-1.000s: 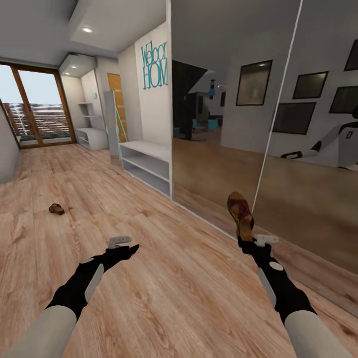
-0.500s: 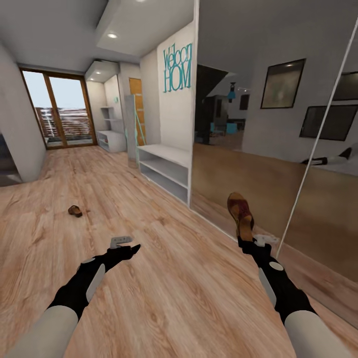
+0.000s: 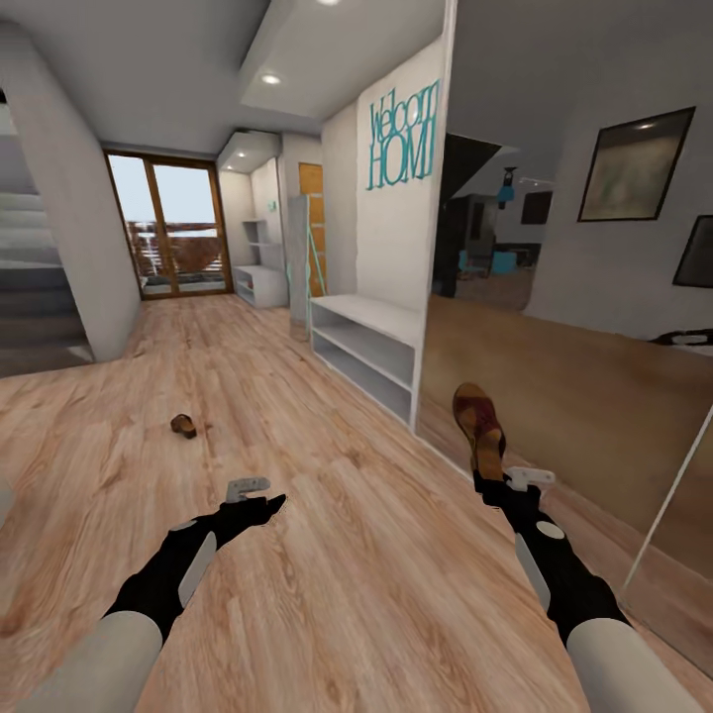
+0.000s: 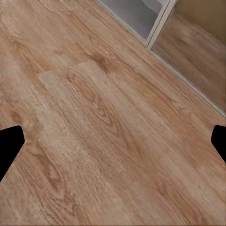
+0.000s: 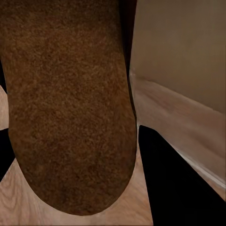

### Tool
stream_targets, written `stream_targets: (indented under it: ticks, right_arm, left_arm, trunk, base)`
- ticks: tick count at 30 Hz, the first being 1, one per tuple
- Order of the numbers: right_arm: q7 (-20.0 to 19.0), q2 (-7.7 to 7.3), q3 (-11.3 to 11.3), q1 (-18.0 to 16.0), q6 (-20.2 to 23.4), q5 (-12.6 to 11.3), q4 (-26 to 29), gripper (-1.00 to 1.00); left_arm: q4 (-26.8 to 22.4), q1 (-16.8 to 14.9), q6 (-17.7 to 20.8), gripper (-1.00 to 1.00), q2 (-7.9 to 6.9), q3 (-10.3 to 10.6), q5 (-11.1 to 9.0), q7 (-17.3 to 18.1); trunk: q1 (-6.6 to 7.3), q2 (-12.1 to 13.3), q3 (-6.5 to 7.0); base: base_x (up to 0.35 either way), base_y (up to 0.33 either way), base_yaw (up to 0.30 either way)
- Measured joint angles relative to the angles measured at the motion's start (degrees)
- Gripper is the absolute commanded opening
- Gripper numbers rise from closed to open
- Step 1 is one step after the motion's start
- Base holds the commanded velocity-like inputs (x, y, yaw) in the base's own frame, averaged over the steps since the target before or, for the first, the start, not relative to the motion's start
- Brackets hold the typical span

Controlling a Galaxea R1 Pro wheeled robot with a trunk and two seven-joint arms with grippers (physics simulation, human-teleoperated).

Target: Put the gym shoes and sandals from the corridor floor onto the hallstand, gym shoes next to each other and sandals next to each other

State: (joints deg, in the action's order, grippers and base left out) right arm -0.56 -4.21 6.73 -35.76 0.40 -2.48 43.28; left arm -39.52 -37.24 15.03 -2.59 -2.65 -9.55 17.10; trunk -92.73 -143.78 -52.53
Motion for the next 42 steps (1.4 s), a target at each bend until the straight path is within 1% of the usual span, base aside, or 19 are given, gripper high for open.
stream_targets:
  ticks: [8,24,42]
  right_arm:
    - [0.0,0.0,0.0,0.0,0.0,0.05,0.0,-1.0]
    - [0.0,0.0,0.0,0.0,0.0,0.06,0.0,-1.0]
    - [0.0,0.0,0.0,0.0,0.0,0.06,0.0,-1.0]
  left_arm:
    - [0.02,0.0,-0.03,1.0,0.01,-0.08,0.0,0.0]
    - [0.02,0.0,-0.05,1.0,0.02,-0.09,0.0,0.0]
    - [0.02,0.01,-0.12,1.0,0.08,-0.05,-0.09,0.0]
  trunk:
    - [0.0,0.0,0.23]
    - [0.0,0.0,0.25]
    - [0.0,0.0,0.25]
  base:
    - [0.344,0.0,0.282]
    - [0.344,-0.003,0.291]
    - [0.344,-0.082,0.293]
